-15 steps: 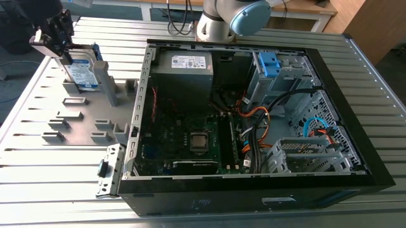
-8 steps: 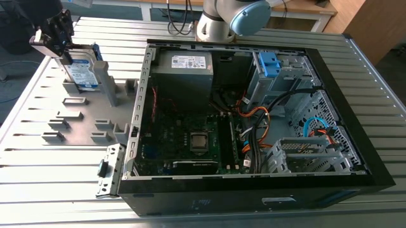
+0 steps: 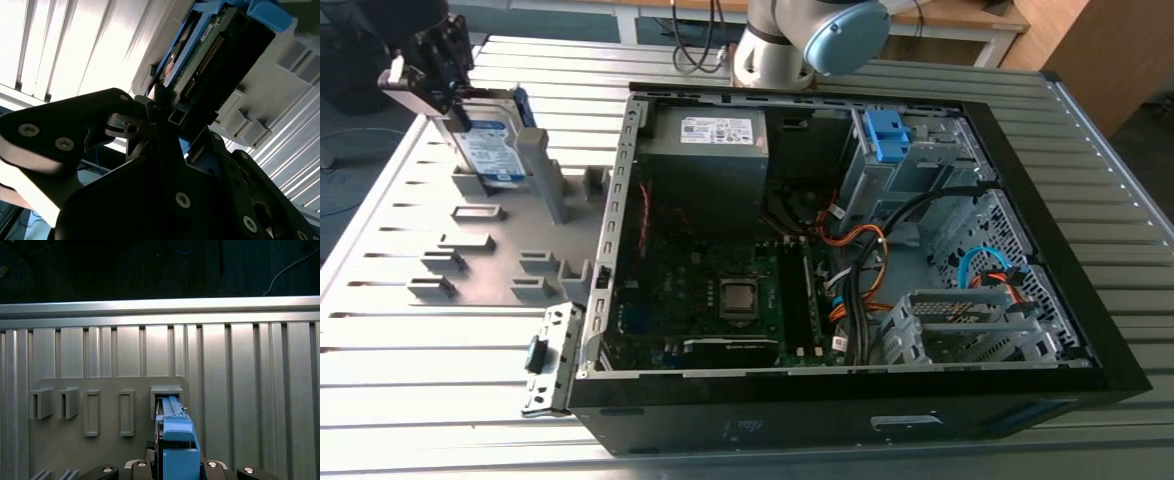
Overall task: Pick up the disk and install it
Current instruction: 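Pick up the disk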
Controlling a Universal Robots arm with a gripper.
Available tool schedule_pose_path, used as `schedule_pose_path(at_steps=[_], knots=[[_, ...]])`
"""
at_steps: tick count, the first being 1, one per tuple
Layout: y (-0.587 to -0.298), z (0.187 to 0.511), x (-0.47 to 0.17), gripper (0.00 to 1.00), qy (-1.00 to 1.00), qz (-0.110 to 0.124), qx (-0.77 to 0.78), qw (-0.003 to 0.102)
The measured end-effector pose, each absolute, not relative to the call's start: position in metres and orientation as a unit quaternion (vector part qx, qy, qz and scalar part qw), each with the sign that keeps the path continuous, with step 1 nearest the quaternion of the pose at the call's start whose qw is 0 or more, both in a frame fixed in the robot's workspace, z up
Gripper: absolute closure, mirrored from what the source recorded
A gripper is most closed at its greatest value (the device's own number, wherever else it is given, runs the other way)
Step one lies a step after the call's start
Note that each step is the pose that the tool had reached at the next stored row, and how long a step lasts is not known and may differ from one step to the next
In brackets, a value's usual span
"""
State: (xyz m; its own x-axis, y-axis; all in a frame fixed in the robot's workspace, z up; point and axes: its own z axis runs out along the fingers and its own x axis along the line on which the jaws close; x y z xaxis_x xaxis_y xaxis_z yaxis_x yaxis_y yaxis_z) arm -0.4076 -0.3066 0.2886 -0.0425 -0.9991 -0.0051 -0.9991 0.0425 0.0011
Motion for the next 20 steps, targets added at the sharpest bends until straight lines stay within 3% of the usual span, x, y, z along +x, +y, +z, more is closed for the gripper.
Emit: schedule_pose_path(at_steps=[20], knots=[[-0.307, 0.303, -0.408, 0.64, 0.722, 0.003, -0.692, 0.002]])
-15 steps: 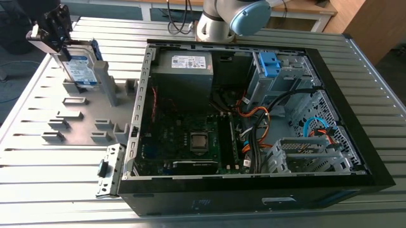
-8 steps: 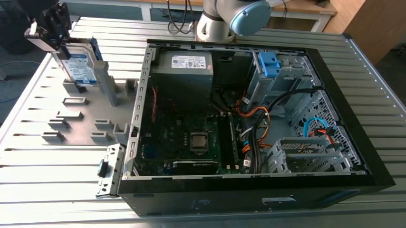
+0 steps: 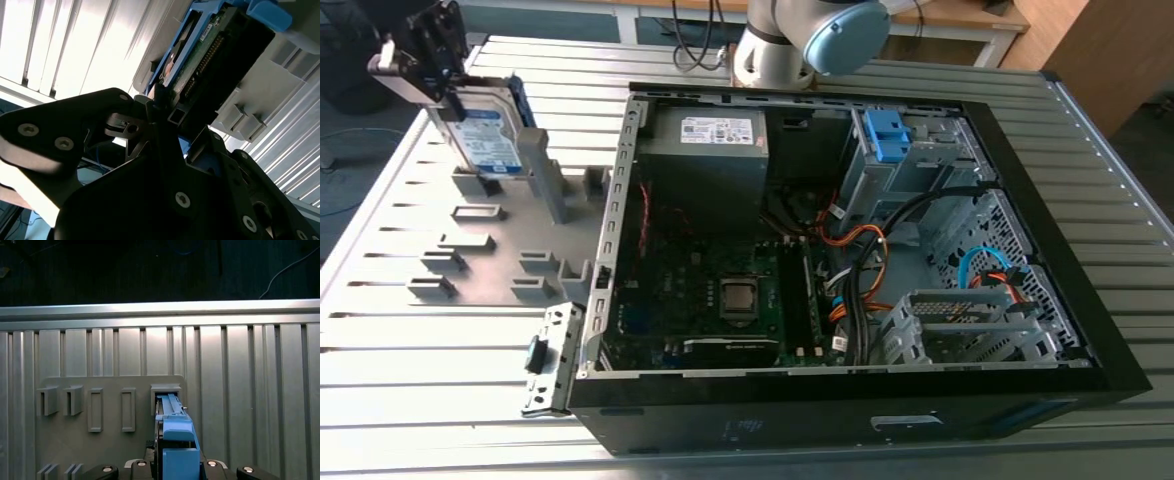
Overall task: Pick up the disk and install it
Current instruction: 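Pick up the disk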
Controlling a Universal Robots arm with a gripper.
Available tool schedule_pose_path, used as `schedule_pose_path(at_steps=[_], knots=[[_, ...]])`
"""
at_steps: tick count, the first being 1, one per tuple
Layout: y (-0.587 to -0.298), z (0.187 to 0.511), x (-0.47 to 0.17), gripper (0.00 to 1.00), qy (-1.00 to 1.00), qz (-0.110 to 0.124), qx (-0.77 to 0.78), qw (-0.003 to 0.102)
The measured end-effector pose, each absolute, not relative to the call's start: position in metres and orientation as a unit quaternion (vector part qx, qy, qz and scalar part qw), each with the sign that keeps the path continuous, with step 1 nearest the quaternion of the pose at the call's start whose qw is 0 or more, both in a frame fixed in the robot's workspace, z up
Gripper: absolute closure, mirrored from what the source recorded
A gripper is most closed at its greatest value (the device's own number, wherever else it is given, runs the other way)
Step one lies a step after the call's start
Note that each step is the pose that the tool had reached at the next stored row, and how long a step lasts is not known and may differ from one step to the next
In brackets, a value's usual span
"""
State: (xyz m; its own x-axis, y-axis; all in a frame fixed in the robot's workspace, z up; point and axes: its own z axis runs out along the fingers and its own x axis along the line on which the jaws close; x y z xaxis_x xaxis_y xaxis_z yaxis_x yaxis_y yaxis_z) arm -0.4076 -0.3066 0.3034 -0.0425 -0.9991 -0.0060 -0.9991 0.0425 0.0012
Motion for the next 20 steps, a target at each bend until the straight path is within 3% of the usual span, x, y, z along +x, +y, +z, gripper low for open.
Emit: schedule_pose_path(at_steps=[20], knots=[[-0.307, 0.318, -0.408, 0.64, 0.722, 0.003, -0.692, 0.002]])
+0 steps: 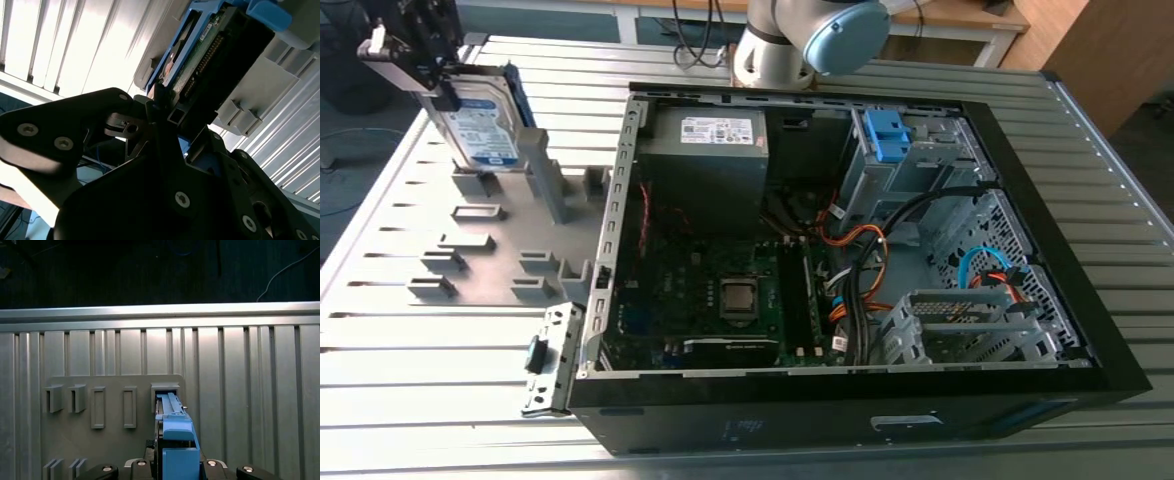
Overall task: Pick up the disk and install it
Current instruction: 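Pick up the disk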
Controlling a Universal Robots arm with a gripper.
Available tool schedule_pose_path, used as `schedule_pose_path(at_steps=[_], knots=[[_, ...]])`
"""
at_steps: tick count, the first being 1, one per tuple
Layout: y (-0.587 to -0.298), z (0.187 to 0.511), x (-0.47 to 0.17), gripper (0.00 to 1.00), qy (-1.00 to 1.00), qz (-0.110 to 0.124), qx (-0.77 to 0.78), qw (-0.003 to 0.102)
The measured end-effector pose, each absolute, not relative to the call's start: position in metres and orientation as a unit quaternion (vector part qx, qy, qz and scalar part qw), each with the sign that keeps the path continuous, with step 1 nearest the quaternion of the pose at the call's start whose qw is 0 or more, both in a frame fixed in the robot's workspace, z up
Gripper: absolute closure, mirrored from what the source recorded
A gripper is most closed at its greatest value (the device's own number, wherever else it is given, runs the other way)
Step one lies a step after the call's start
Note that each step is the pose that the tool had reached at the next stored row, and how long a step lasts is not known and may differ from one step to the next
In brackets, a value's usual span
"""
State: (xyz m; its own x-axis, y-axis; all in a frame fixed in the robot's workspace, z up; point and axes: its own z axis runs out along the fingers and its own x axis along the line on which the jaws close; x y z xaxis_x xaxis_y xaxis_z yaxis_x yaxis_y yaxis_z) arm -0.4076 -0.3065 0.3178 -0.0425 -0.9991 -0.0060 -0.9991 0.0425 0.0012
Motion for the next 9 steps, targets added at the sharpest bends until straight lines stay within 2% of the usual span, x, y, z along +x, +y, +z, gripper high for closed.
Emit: schedule_pose_path(at_steps=[9], knots=[[-0.3066, 0.3248, -0.4076, 0.64, 0.722, 0.002, -0.692, 0.002]])
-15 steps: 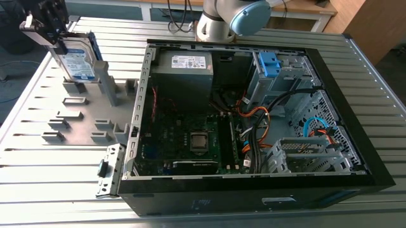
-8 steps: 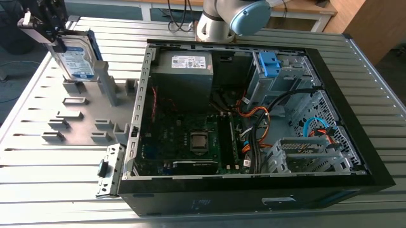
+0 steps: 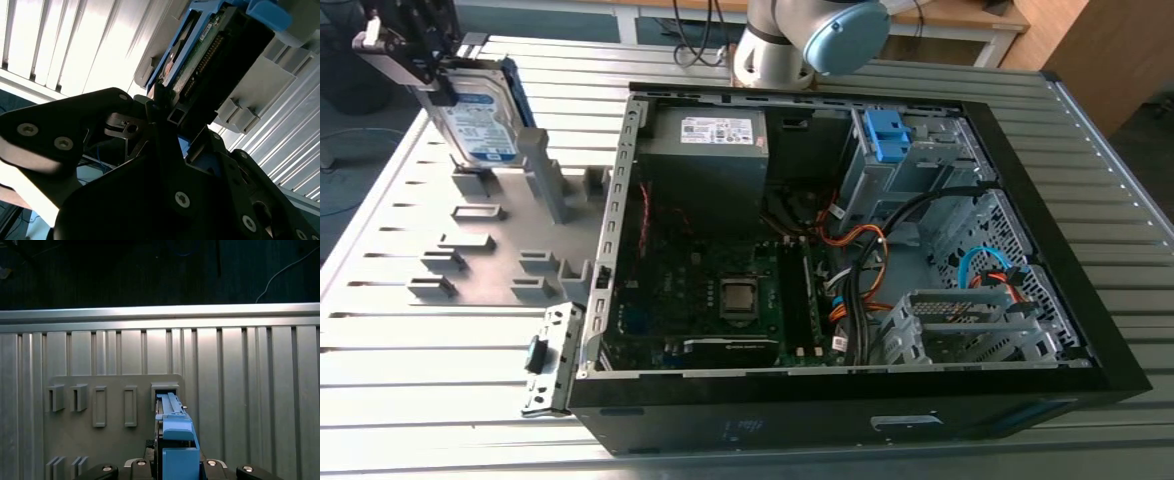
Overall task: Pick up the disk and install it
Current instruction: 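Pick up the disk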
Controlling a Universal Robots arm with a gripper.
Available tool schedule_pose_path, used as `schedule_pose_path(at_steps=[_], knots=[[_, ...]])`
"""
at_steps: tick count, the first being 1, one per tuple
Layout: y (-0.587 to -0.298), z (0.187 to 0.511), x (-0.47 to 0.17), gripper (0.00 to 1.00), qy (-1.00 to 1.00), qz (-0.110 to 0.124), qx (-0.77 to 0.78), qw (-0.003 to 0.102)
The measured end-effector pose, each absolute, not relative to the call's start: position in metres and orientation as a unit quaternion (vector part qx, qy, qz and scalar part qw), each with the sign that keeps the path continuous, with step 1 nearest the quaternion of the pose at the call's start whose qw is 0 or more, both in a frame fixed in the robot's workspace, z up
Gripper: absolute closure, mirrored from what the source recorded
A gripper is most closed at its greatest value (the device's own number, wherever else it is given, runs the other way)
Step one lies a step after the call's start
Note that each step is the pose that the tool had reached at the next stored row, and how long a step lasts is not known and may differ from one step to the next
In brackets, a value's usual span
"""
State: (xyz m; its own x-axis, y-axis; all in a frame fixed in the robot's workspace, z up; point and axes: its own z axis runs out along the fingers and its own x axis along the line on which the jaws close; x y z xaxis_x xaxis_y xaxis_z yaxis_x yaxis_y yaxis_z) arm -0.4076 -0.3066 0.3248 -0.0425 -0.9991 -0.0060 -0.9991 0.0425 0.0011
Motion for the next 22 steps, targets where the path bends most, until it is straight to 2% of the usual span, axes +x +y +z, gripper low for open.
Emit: schedule_pose_path(at_steps=[22], knots=[[-0.307, 0.339, -0.408, 0.64, 0.722, 0.003, -0.692, 0.002]])
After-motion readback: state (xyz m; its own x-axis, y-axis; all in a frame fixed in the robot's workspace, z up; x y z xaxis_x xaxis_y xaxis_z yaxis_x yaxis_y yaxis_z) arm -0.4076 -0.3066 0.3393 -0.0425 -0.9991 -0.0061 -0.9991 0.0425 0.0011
